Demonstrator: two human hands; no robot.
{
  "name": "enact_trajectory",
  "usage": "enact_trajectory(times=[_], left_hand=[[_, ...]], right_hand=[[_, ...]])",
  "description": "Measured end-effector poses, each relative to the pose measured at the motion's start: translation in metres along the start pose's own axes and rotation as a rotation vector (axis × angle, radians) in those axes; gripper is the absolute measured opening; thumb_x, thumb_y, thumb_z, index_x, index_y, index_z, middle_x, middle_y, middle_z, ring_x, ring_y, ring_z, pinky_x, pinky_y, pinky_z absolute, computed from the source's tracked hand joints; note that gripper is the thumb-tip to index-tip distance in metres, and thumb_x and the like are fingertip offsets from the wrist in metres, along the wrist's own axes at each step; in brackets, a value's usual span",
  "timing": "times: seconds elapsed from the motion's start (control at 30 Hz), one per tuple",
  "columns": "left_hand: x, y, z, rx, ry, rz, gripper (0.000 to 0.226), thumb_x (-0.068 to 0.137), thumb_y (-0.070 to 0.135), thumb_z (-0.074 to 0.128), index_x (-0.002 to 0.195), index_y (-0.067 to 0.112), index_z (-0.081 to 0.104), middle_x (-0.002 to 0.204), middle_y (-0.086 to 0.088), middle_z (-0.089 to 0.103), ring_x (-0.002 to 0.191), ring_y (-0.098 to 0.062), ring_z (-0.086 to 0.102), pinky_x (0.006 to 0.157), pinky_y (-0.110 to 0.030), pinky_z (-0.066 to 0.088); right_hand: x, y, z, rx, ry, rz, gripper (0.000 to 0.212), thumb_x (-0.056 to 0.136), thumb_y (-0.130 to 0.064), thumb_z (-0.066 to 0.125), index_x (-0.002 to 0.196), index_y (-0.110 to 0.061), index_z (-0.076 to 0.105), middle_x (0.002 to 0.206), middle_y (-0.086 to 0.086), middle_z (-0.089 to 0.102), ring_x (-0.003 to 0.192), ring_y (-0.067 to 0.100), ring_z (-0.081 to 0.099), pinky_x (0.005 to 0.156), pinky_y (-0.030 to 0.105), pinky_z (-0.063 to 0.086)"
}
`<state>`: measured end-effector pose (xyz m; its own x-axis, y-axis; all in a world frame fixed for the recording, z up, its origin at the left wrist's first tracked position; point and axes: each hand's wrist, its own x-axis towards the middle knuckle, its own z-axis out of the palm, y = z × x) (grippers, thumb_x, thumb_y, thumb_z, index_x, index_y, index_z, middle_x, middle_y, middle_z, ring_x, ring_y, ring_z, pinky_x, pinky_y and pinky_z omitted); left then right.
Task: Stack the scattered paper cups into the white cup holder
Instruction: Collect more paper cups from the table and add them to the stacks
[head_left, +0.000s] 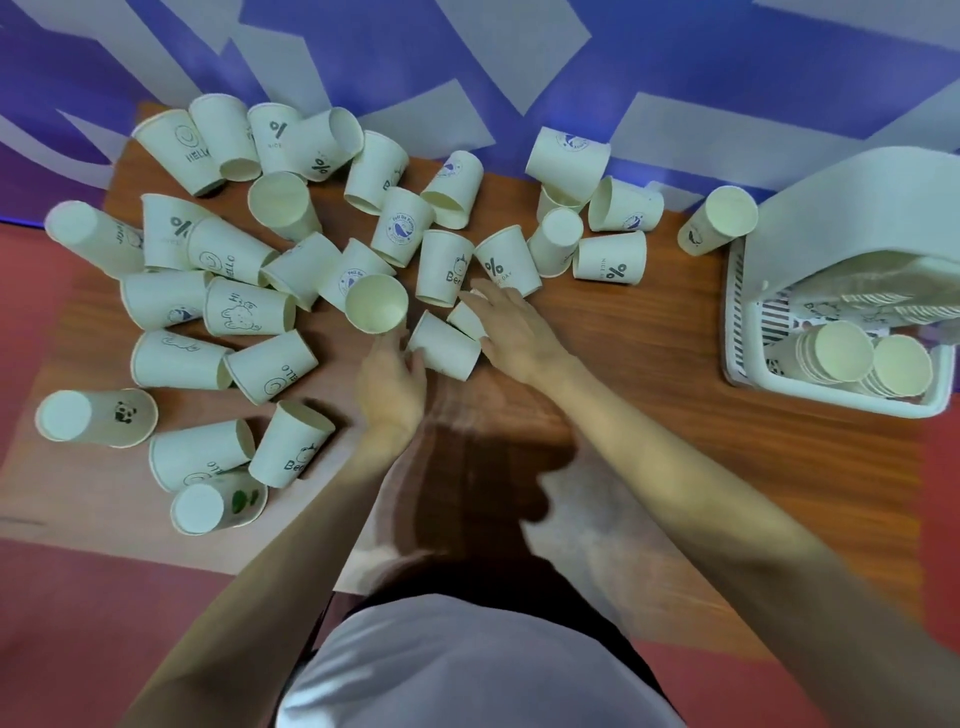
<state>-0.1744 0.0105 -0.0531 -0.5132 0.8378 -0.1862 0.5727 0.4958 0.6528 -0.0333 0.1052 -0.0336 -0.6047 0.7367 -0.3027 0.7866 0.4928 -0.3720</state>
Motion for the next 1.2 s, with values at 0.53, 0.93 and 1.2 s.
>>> enact_trajectory(times=[0.53,0.93,1.2], left_hand=[[-0.041,0.023,-0.011,-0.071,-0.129,0.255,0.010,0.084,0.007,0.066,0.094,0.005,0.069,0.093,-0.007,0.070,0.080,-0.019,0.061,0.070,-0.020,0.039],[-0.085,0.138,0.055,-0.086,-0.134,0.651,0.010,0.084,0.013,0.068,0.091,0.013,0.074,0.095,-0.002,0.064,0.083,-0.017,0.061,0.074,-0.028,0.050],[-0.103,0.247,0.123,-0.159,-0.163,0.963,0.015,0.086,0.017,0.065,0.097,0.012,0.074,0.097,-0.005,0.066,0.092,-0.021,0.059,0.081,-0.030,0.046]], right_hand=[[-0.110,0.065,-0.013,0.276,-0.010,0.172,0.010,0.081,-0.010,0.067,0.085,-0.016,0.060,0.086,-0.005,0.058,0.085,0.018,0.058,0.073,0.034,0.048],[-0.246,0.169,-0.063,0.308,0.638,0.276,0.010,0.085,-0.005,0.063,0.094,-0.008,0.064,0.087,0.006,0.063,0.078,0.020,0.058,0.067,0.035,0.050],[-0.310,0.233,-0.100,0.228,1.102,0.460,0.010,0.088,-0.013,0.060,0.090,-0.005,0.066,0.083,0.006,0.064,0.074,0.021,0.059,0.070,0.029,0.047]])
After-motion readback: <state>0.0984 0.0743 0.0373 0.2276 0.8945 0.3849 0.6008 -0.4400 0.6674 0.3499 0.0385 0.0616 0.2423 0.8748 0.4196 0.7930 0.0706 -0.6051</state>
